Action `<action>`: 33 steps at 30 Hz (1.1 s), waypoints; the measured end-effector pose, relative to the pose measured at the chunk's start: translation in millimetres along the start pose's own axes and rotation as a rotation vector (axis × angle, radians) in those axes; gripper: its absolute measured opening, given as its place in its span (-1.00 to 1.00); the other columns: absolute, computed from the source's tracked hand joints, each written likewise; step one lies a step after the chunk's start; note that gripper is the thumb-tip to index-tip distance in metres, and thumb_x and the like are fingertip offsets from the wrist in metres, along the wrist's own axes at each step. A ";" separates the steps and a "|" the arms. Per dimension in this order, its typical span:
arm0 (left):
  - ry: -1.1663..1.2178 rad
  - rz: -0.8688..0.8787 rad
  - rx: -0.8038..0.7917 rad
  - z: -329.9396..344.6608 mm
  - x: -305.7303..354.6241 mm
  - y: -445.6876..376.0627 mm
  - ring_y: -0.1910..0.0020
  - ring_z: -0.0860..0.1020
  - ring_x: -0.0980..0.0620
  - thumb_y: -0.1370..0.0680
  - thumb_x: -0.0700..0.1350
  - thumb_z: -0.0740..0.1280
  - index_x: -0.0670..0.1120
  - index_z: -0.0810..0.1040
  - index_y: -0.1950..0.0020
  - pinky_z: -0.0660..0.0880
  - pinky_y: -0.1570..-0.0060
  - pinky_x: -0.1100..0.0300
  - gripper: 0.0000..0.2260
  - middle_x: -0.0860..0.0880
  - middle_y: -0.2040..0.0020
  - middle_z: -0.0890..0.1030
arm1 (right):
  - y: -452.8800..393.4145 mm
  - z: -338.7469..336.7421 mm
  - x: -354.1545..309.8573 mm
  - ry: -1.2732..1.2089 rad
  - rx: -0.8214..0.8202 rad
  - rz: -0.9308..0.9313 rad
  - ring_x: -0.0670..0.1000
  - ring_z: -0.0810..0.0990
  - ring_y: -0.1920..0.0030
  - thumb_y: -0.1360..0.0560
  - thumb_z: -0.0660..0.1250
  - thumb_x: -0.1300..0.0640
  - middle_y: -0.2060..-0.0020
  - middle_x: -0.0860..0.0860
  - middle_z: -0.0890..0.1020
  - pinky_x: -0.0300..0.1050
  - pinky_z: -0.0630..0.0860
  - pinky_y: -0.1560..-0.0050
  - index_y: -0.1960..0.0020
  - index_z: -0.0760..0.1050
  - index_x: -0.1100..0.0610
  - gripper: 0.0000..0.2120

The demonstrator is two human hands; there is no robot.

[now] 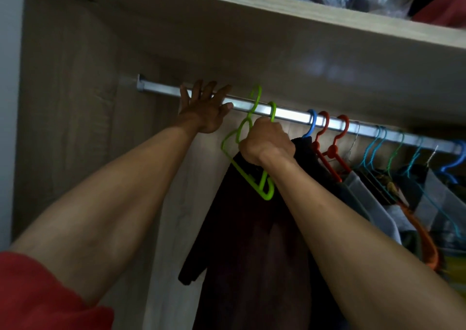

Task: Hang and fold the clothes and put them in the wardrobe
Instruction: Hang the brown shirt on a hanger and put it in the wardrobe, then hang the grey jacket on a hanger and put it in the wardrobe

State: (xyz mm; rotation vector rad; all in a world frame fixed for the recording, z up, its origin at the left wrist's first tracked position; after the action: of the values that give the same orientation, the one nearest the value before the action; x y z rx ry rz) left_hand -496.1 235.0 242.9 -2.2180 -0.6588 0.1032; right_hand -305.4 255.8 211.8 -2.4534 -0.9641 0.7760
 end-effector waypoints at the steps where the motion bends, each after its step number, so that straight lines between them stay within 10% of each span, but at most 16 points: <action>1: 0.001 0.000 0.005 0.3 -0.2 -0.2 -0.60 -0.20 -0.12 -0.65 0.26 -0.10 0.26 -0.08 -0.60 -0.30 -0.46 -0.28 -0.49 0.06 -0.64 -0.06 | -0.2 -6.5 -0.3 -0.026 0.022 -0.007 0.18 0.50 -0.30 -0.53 0.34 0.08 -0.30 0.09 0.49 0.01 0.44 -0.05 -0.34 0.39 0.09 -0.59; 10: -0.030 -0.006 -0.043 0.4 0.3 0.6 -0.59 -0.24 -0.12 -0.65 0.25 -0.08 0.24 -0.13 -0.59 -0.30 -0.46 -0.29 -0.48 0.05 -0.64 -0.14 | 35.2 -25.0 14.7 -0.163 -0.028 -0.063 0.18 0.61 0.07 -0.29 0.24 -0.07 0.10 0.09 0.57 -0.08 0.49 0.19 0.11 0.44 0.16 -0.67; 15: 0.166 -0.024 -0.117 -0.4 2.0 18.4 -0.59 -0.26 -0.09 -0.53 0.41 -0.13 0.20 -0.07 -0.61 -0.20 -0.51 -0.25 -0.32 0.00 -0.64 -0.14 | 49.0 -40.5 36.3 -0.207 0.029 -0.111 0.07 0.61 0.09 -0.48 0.37 -0.10 0.13 0.01 0.62 -0.07 0.57 0.02 0.04 0.63 0.05 -0.77; 19: 0.331 0.033 -0.144 -26.0 18.9 69.5 -0.59 0.10 -0.03 -0.70 0.14 -0.03 -0.04 0.27 -0.57 -0.01 -0.51 0.21 -0.51 -0.08 -0.58 0.21 | 57.2 -56.5 48.3 -0.356 0.059 -0.209 -0.04 0.61 0.17 -0.53 0.39 -0.06 0.24 -0.04 0.67 -0.25 0.41 0.16 0.07 0.68 0.05 -0.80; 22: 0.463 0.039 -0.122 -49.9 19.1 111.1 -0.30 0.49 0.02 -0.67 0.16 0.08 -0.10 0.59 -0.27 0.34 -0.34 0.17 -0.55 -0.10 -0.30 0.58 | 62.3 -68.1 58.3 -0.441 0.053 -0.285 -0.17 0.53 0.34 -0.53 0.40 -0.05 0.42 -0.14 0.60 -0.25 0.35 0.26 0.15 0.67 0.05 -0.80; 26: 0.321 -0.067 0.009 -94.4 13.4 171.1 0.22 0.41 0.07 -0.66 0.15 0.17 -0.06 0.46 0.19 0.38 0.16 0.17 -0.64 0.02 0.28 0.49 | 82.6 -73.8 67.6 -0.479 -0.059 -0.475 -0.28 0.47 0.50 -0.55 0.39 -0.02 0.52 -0.19 0.57 -0.29 0.33 0.37 0.13 0.66 0.05 -0.83; 33: 0.061 -0.312 0.009 -154.0 40.1 326.7 0.28 0.40 -0.15 -0.61 0.22 0.22 -0.09 0.37 0.29 0.26 0.31 0.04 -0.56 -0.03 0.38 0.42 | 157.6 -40.8 69.1 -0.606 -0.628 -0.558 -0.05 0.54 0.44 -0.61 0.32 0.15 0.25 0.07 0.67 -0.13 0.53 0.39 0.03 0.58 0.14 -0.90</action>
State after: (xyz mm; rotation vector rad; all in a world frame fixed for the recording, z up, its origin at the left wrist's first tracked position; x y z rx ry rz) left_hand -279.7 -27.7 115.4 -2.0740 -0.9577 -0.1189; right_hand -160.1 190.5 135.1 -2.2041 -2.2877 1.1537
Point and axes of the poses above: each hand's wrist, its own y-axis away from the middle knuckle, its own z-axis out of the palm, x = y × z, the point moved 8 cm from there along -y, towards the middle knuckle
